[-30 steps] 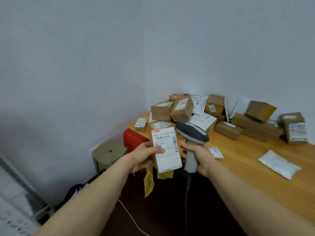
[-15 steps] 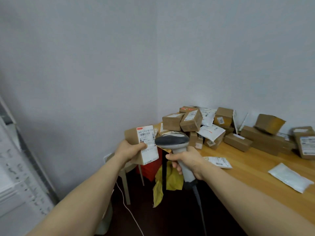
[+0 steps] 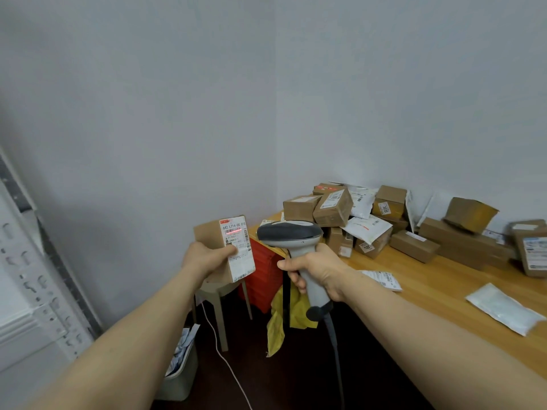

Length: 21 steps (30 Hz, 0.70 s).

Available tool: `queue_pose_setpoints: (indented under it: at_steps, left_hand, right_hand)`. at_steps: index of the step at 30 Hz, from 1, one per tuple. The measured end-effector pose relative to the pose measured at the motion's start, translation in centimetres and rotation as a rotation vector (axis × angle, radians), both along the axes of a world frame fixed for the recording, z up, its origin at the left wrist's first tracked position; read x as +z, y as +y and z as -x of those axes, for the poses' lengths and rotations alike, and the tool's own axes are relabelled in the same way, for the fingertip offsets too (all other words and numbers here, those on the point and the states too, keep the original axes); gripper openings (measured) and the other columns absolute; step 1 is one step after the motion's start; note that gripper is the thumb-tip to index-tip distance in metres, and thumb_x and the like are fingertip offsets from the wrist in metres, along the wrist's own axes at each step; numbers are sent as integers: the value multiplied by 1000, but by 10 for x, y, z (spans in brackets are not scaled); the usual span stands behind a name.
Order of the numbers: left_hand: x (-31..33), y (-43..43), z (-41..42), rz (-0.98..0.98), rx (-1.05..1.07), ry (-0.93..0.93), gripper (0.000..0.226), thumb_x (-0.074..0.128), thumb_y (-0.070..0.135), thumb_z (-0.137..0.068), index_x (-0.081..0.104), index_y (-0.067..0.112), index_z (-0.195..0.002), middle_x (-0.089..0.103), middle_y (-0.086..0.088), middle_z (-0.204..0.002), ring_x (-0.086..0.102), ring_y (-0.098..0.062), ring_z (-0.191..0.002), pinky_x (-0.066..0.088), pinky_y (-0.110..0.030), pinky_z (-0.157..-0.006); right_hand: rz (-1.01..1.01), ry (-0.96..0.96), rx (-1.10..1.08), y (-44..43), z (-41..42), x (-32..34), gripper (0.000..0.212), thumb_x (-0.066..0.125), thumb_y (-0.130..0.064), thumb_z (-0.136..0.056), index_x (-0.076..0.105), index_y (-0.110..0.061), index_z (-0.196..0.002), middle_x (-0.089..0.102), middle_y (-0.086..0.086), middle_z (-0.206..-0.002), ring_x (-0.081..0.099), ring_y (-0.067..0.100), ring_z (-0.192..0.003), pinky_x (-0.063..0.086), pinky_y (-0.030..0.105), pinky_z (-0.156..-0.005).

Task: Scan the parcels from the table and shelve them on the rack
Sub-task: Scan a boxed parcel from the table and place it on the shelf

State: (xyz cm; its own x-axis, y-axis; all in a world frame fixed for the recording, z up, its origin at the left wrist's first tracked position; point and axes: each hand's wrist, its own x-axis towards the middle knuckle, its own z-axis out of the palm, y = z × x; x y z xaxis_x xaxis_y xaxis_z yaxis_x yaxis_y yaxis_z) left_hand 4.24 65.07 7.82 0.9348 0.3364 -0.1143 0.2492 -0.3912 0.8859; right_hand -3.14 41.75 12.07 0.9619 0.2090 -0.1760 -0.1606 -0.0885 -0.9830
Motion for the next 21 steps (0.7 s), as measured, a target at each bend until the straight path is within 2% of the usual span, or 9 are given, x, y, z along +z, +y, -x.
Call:
queue_pose_setpoints:
  at_steps: [9,15,19,21]
  left_hand:
    - [2,5,2,-15,37,9,47,78,30,-71,66,7,-110,69,-11,-108,66,-27,-94,57,-43,-83]
    - [3,9,4,-12,63,6,41,78,31,-71,64,12,-105,68,-8,-106,65,-25,-92,57,-40,-81]
    - [2,13,6,-31,85,-12,32,79,32,-71,61,17,-91,68,-7,-101,63,-21,-83,53,-31,-69]
    - [3,14,8,-33,93,-11,33,79,32,-71,61,16,-93,68,-7,-102,64,-23,-86,54,-33,-71]
  right_hand:
    - [-19,15,7,1,-4,2,31,76,-6,-76,59,-8,-51,53,9,-47,42,16,-35,40,24,-42]
    - [-45,18,55,3,-7,3,26,75,-6,-77,59,-6,-56,53,8,-47,42,15,-35,40,23,-41]
    - [-42,21,62,5,-10,4,26,75,-5,-77,59,-5,-57,52,8,-46,41,15,-34,39,23,-41]
    - [-36,36,72,6,-11,3,25,74,-6,-78,58,-4,-59,52,8,-46,41,14,-34,40,23,-41]
